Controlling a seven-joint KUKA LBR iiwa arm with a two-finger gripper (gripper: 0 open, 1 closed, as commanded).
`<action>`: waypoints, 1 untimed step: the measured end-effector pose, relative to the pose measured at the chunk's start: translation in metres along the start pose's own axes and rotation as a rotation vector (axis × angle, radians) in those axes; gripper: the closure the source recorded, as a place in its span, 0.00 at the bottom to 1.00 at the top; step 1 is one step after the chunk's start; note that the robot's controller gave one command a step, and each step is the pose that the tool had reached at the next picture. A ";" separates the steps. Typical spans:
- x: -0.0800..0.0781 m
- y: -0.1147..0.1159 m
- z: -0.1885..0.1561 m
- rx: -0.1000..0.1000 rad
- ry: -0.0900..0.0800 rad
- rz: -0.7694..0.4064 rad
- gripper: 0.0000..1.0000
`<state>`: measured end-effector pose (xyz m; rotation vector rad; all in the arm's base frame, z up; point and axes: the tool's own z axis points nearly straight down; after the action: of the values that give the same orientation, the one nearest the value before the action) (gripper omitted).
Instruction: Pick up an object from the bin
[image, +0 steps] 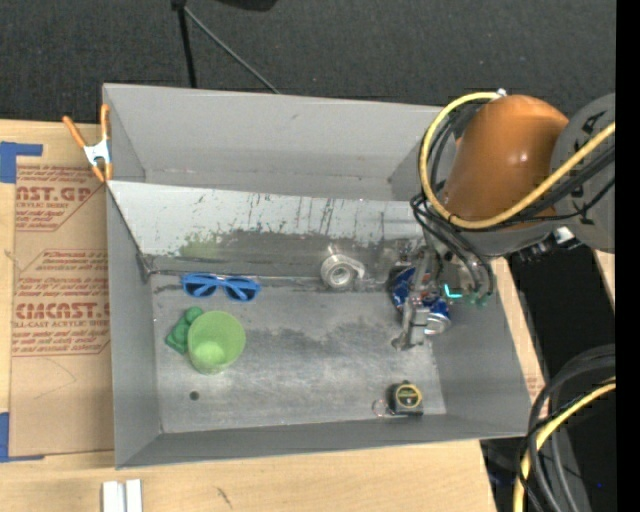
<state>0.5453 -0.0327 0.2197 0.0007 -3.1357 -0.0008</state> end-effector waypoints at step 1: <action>-0.037 -0.075 0.115 0.001 -0.003 -0.197 0.00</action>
Offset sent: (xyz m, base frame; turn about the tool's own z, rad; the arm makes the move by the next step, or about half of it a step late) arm 0.0375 -0.0730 -0.1106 -0.1988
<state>0.5822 -0.1071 0.1048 0.3093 -3.1237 -0.0001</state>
